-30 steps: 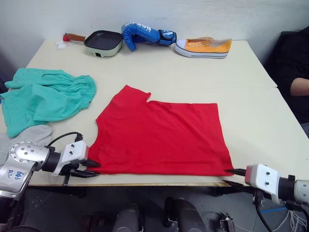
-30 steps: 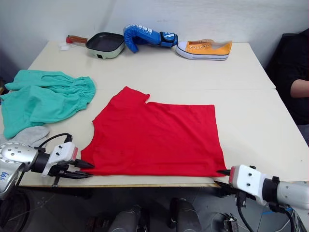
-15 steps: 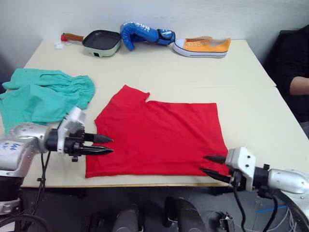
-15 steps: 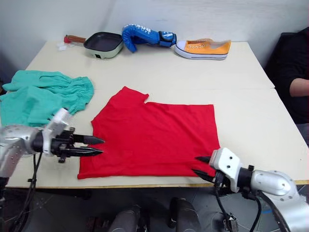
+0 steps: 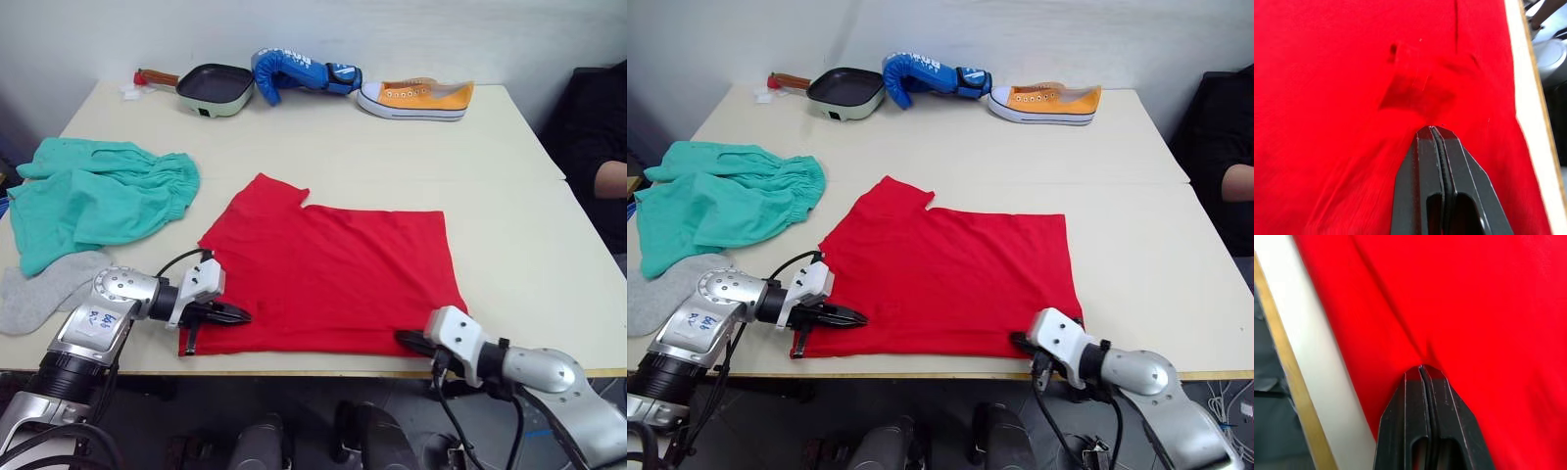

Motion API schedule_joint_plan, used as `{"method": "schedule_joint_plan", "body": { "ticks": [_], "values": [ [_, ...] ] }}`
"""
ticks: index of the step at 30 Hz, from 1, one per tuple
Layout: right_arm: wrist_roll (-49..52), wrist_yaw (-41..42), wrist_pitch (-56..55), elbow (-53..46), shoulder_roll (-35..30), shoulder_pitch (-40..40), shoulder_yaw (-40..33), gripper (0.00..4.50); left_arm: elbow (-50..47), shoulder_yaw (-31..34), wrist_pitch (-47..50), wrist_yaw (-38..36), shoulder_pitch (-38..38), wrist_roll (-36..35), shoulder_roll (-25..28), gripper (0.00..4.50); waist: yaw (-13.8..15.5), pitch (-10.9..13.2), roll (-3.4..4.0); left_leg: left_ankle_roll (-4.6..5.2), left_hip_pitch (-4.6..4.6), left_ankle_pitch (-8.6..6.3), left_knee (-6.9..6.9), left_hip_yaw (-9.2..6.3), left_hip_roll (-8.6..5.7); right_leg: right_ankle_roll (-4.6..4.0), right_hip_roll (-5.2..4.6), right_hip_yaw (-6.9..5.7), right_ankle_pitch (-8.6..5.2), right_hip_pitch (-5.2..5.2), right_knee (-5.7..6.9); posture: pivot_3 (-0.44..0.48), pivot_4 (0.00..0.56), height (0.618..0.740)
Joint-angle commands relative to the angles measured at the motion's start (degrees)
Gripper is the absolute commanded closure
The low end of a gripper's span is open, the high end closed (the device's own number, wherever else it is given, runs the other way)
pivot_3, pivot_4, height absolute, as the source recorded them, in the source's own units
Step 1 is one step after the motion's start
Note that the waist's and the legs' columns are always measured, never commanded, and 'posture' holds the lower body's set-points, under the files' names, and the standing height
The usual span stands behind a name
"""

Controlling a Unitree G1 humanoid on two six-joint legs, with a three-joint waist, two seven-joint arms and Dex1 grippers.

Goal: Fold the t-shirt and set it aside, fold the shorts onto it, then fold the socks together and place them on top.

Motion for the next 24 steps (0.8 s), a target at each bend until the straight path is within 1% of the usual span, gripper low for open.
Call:
{"method": "schedule_joint_plan", "body": {
  "ticks": [1, 2, 4, 7, 10, 12, 15, 19, 23, 24],
  "values": [
    [-0.7, -0.1, -0.5, 3.7, -1.8, 6.2, -8.3, 4.50, 4.8, 2.2, -0.6, 1.3, 2.0, 2.8, 3.0, 4.47, 0.1, -0.1, 0.00, 0.02, 0.17, -0.09, -0.07, 0.00, 0.00, 0.00, -0.01, 0.01, -0.01, 0.13, -0.03, 0.000, 0.150, 0.740],
    [-0.1, 0.2, -0.9, 4.3, -1.8, 7.7, -11.0, 4.50, 5.5, 3.0, -0.7, 1.2, 2.3, 2.5, 3.6, 4.47, 0.1, -0.1, 0.00, -0.15, 0.22, -0.24, -0.13, 0.01, 0.00, 0.01, -0.03, 0.02, -0.01, 0.14, -0.05, 0.000, 0.150, 0.740],
    [1.3, 0.9, -1.2, 4.9, -1.5, 9.6, -15.5, 4.50, 6.3, 4.6, -0.3, 0.7, 2.8, 1.5, 4.7, 4.47, 0.0, -0.2, 0.02, -0.16, 0.29, -0.25, -0.21, 0.01, 0.00, 0.00, -0.03, 0.03, -0.02, 0.15, -0.06, 0.000, 0.150, 0.740],
    [4.8, 2.5, -0.7, 3.8, -0.8, 10.7, -20.0, 4.50, 5.7, 7.3, 2.5, -0.3, 2.6, -1.4, 5.3, 4.47, 0.0, -0.2, 0.05, -0.14, 0.29, -0.22, -0.26, 0.03, 0.00, -0.02, -0.03, 0.03, -0.03, 0.13, -0.05, 0.000, 0.150, 0.740],
    [9.1, 3.6, 1.0, 0.9, 0.0, 9.9, -22.3, 4.50, 3.3, 9.3, 7.1, -1.3, 1.2, -4.8, 5.3, 4.47, -0.1, -0.2, 0.09, -0.01, 0.25, -0.10, -0.33, 0.03, 0.00, -0.05, -0.03, 0.04, -0.05, 0.04, -0.04, 0.000, 0.150, 0.740],
    [11.5, 3.4, 2.8, -0.7, 0.1, 8.2, -23.1, 4.50, 1.9, 9.9, 10.2, -0.8, -0.8, -6.3, 4.6, 4.47, -0.1, -0.2, 0.10, -0.01, 0.22, -0.08, -0.38, 0.04, 0.01, -0.07, -0.03, 0.04, -0.06, 0.00, -0.04, 0.000, 0.150, 0.740],
    [13.3, 1.5, 5.6, -1.4, 0.0, 4.0, -22.8, 4.50, 1.0, 9.9, 12.1, 0.8, -3.5, -6.5, 3.4, 4.47, 0.0, -0.2, 0.10, -0.01, 0.20, -0.07, -0.39, 0.04, 0.00, -0.07, -0.03, 0.04, -0.06, 0.00, -0.05, 0.000, 0.150, 0.740],
    [13.5, 1.0, 8.2, -2.7, -0.9, -0.5, -20.4, 4.50, 0.0, 9.3, 12.9, 0.4, -4.8, -7.0, 2.7, 4.47, -0.1, -0.2, 0.12, -0.04, 0.20, -0.09, -0.52, 0.06, -0.01, -0.07, -0.02, 0.03, -0.08, -0.05, -0.09, 0.000, 0.150, 0.740],
    [13.1, 0.6, 10.1, -6.3, -0.7, -4.6, -14.2, 4.50, -2.7, 7.7, 13.4, 0.4, -5.5, -7.3, 0.5, 4.47, -0.2, -0.2, 0.12, -0.07, 0.14, -0.07, -0.55, 0.07, -0.01, -0.07, 0.02, 0.02, -0.17, -0.13, -0.08, 0.000, 0.150, 0.740],
    [12.3, -0.1, 10.6, -7.2, -0.2, -5.5, -11.4, 4.50, -3.5, 7.1, 13.7, 0.8, -5.6, -7.3, -0.4, 4.47, -0.1, -0.2, 0.12, -0.06, 0.11, -0.06, -0.55, 0.07, -0.01, -0.07, 0.02, 0.02, -0.17, -0.14, -0.08, 0.000, 0.150, 0.740]
  ]
}}
